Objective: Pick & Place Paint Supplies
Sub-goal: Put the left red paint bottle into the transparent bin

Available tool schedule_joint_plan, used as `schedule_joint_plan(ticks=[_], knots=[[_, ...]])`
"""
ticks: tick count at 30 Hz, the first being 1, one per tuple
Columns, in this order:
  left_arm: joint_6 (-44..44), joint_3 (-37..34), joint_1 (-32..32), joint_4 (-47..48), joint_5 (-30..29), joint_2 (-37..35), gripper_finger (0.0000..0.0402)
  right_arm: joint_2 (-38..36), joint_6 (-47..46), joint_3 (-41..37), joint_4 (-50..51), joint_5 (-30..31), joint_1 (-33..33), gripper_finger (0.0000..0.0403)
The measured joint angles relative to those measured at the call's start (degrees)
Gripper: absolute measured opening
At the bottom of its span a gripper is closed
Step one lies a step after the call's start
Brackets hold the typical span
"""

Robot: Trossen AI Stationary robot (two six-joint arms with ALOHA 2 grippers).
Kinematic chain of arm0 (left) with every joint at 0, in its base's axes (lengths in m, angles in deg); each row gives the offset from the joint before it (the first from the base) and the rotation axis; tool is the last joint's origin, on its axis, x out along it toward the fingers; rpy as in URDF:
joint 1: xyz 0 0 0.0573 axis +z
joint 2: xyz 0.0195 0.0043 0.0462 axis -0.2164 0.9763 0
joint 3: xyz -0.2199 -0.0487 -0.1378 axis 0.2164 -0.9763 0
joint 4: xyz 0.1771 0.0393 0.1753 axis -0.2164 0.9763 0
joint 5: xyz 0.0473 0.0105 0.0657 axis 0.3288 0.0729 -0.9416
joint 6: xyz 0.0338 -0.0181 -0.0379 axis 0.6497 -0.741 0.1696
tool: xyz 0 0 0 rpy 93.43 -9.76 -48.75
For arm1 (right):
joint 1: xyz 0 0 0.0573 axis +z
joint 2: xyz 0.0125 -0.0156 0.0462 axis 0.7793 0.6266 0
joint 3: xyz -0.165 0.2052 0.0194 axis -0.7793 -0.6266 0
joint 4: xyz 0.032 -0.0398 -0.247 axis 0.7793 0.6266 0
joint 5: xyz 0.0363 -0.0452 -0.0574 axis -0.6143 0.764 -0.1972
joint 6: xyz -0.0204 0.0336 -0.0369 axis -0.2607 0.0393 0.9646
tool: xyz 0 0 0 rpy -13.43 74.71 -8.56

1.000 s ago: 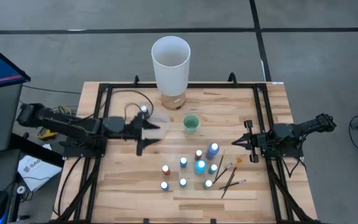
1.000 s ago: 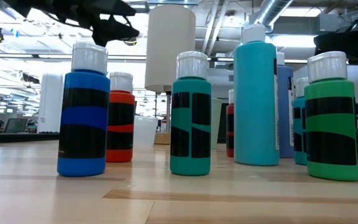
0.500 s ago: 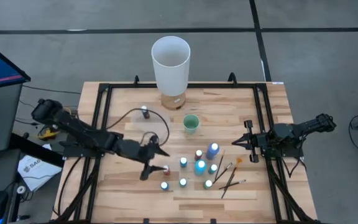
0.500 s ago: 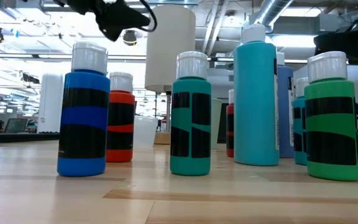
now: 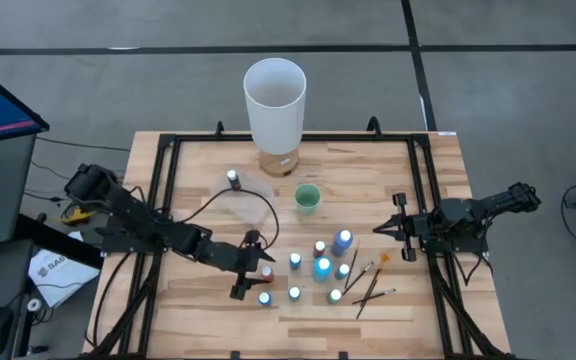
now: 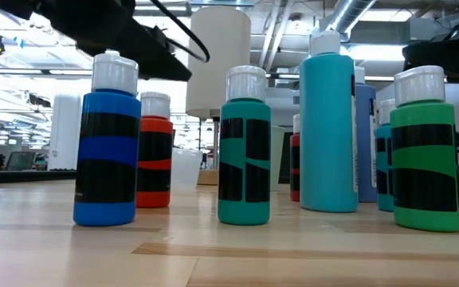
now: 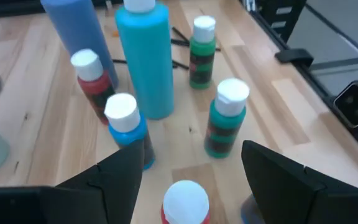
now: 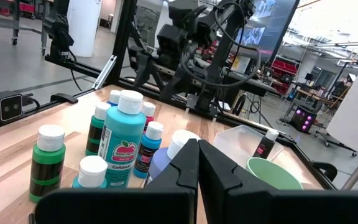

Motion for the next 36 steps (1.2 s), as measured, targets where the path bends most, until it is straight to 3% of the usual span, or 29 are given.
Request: schedule_joint_plan(ticks=[20,36], knots=[[-1.9,-5.0,0.1,-3.6,-3.5,2.3,0.0251,0.0,0.0,0.0,0.0,0.0,0.0,0.0],[-1.3,-5.6,0.1,-4.5,-3.4,2.2,0.0128,0.0,0.0,0.0,0.0,0.0,0.0,0.0]])
